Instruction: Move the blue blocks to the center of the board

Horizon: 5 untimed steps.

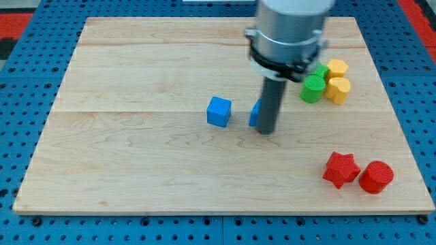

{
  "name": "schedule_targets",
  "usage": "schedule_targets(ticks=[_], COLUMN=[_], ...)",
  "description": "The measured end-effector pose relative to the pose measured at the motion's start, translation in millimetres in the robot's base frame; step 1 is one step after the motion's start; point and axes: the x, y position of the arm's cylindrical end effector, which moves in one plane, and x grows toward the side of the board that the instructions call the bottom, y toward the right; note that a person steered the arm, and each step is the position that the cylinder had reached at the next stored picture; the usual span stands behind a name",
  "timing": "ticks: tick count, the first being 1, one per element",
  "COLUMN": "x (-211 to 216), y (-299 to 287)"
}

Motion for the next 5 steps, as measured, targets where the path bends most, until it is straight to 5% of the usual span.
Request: schedule_targets(ticks=[5], x=[7], y=[-59])
